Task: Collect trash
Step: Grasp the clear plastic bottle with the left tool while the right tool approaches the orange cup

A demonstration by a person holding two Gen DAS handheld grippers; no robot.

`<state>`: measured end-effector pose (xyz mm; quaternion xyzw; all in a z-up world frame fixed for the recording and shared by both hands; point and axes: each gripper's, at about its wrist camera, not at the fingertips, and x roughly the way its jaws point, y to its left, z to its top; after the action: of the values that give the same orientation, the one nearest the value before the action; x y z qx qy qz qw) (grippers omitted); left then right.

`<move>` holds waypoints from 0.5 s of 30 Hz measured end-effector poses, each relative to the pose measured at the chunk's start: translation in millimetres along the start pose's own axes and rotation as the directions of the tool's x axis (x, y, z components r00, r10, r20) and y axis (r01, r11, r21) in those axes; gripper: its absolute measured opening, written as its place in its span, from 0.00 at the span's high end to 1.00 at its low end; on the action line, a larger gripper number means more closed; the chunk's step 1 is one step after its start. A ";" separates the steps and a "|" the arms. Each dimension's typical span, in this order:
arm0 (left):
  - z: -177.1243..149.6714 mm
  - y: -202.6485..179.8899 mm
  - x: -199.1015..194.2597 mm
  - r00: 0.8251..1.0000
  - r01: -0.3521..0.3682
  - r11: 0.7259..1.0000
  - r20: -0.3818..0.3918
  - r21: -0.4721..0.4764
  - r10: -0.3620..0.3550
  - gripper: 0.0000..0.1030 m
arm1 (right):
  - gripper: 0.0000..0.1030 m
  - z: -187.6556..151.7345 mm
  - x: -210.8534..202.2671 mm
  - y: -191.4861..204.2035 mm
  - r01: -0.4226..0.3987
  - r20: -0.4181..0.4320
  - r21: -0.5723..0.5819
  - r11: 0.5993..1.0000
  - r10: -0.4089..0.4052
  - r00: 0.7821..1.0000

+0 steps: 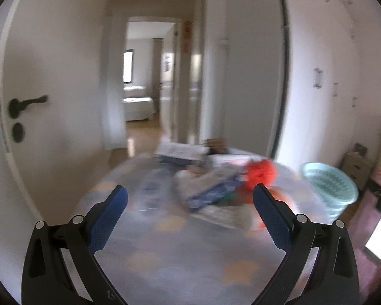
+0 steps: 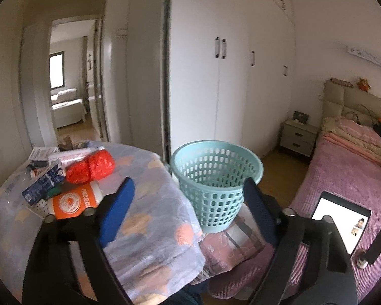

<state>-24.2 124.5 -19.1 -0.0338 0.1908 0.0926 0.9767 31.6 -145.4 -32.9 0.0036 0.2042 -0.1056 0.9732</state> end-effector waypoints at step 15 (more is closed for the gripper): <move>-2.4 77.5 95.2 0.965 -0.007 1.000 -0.261 -0.002 0.006 0.08 | 0.36 -20.1 42.2 80.5 -0.339 -0.202 0.002 0.941 0.333 0.921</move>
<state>46.6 216.2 -59.8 -0.0463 0.3176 0.0908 0.9427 78.0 -74.3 -71.0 0.0331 0.2985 0.0672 0.9515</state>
